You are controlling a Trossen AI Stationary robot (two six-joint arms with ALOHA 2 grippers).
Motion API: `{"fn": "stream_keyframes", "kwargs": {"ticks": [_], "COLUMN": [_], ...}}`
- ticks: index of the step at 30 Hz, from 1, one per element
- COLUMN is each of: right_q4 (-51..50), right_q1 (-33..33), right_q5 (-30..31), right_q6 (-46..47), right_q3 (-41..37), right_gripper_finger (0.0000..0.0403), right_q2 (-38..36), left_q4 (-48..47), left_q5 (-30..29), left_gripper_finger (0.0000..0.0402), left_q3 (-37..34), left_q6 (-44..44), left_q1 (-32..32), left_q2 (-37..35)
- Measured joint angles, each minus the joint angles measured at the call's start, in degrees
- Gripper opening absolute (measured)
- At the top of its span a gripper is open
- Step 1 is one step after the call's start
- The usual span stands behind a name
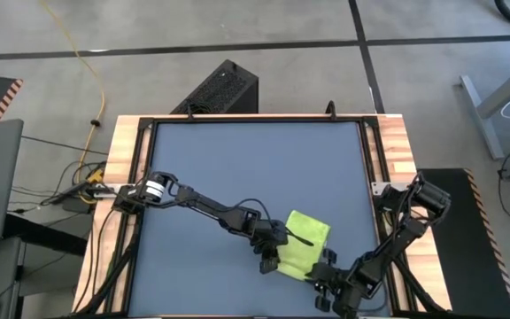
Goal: Roll towel
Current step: Roll the green towel
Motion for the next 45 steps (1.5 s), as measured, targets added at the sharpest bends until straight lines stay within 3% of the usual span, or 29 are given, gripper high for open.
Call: {"fn": "stream_keyframes", "kwargs": {"ticks": [4, 10, 20, 26, 33, 36, 41, 45], "right_q4": [0.3, 1.4, 3.4, 2.6, 2.3, 2.3, 2.3, 2.3], "right_q1": [0.1, 2.0, 4.7, 6.5, 6.8, 6.8, 6.7, 6.7], "right_q5": [-2.0, -3.3, -3.9, -1.1, -0.3, 0.1, 0.5, 0.7], "right_q6": [5.9, 15.2, 24.5, 29.0, 31.3, 31.4, 31.5, 31.7], "right_q3": [0.0, -0.1, -0.1, -0.1, -0.1, -0.1, -0.1, -0.1], "right_gripper_finger": [0.0018, 0.0023, 0.0017, 0.0017, 0.0017, 0.0018, 0.0018, 0.0018], "right_q2": [-0.7, -1.5, -1.5, -1.5, -1.5, -1.5, -1.5, -1.5], "left_q4": [-0.2, 2.9, 7.3, 14.7, 2.6, 3.3, 5.5, 5.4], "left_q5": [0.9, 1.3, 2.2, 5.3, -1.0, -1.6, -2.1, -6.2], "left_gripper_finger": [0.0, 0.0002, 0.0047, 0.005, 0.0069, 0.0093, 0.0149, 0.0193], "left_q3": [0.0, -0.1, -0.2, -0.1, -0.3, -0.2, -0.1, -0.1], "left_q6": [-1.4, -1.6, 8.3, 22.5, 45.6, 53.3, 58.4, 65.8], "left_q1": [0.0, -0.1, 1.5, -1.0, -4.5, -5.1, -5.7, -5.9], "left_q2": [0.0, 0.0, -5.4, -6.8, -6.3, -6.4, -6.4, -6.1]}}
